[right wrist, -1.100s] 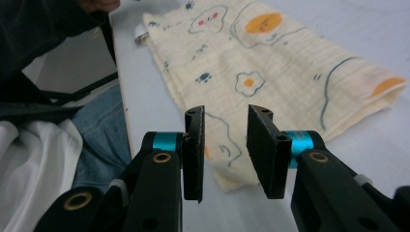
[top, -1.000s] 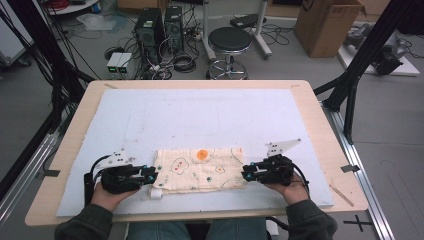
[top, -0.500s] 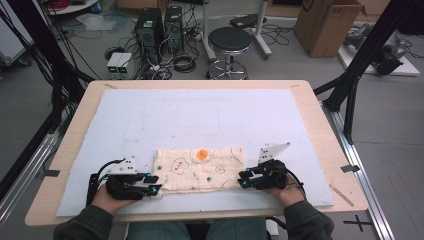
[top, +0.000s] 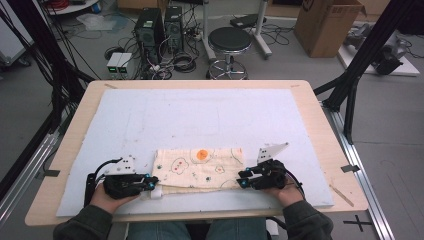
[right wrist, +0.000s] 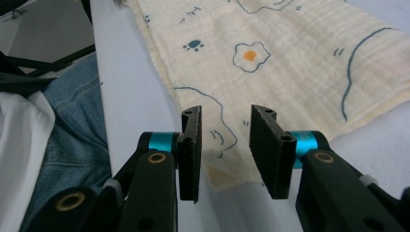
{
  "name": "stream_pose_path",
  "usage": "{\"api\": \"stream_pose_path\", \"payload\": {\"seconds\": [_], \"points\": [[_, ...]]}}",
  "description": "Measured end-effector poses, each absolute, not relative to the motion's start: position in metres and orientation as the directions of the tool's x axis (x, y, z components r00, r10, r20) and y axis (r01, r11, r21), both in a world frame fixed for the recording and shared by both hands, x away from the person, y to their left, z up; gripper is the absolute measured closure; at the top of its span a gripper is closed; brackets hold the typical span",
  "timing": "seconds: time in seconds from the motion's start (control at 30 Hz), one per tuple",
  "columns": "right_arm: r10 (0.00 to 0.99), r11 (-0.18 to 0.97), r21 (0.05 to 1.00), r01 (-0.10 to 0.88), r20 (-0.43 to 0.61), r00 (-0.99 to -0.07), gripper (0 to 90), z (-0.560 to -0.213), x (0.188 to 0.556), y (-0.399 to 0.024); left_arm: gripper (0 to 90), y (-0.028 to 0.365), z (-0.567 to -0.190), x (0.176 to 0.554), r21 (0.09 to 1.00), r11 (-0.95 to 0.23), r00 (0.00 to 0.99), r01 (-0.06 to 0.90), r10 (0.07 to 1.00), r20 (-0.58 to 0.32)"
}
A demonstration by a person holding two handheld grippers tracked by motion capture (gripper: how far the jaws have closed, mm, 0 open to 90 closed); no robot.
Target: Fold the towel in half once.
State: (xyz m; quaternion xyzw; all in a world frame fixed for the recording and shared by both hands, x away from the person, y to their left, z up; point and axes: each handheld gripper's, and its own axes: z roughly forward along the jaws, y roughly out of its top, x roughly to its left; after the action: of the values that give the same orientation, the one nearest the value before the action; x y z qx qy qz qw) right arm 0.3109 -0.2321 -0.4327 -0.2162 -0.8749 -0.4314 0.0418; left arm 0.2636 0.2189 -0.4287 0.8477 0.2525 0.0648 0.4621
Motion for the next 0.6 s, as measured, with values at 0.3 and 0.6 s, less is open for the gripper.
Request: {"api": "stream_pose_path", "payload": {"seconds": [0.3, 0.6], "points": [[0.335, 0.498, 0.763, 0.412, 0.269, -0.903, 61.9, -0.428, 0.310, -0.232, 74.6, 0.222, -0.428, 0.256, 0.806, -0.463, 0.893, 0.369, 0.417, -0.169], [0.321, 0.563, 0.715, 0.415, 0.273, -0.907, 78.6, -0.436, 0.314, -0.219, 84.4, 0.208, -0.435, 0.271, 0.782, -0.482, 0.875, 0.394, 0.457, -0.159]]}}
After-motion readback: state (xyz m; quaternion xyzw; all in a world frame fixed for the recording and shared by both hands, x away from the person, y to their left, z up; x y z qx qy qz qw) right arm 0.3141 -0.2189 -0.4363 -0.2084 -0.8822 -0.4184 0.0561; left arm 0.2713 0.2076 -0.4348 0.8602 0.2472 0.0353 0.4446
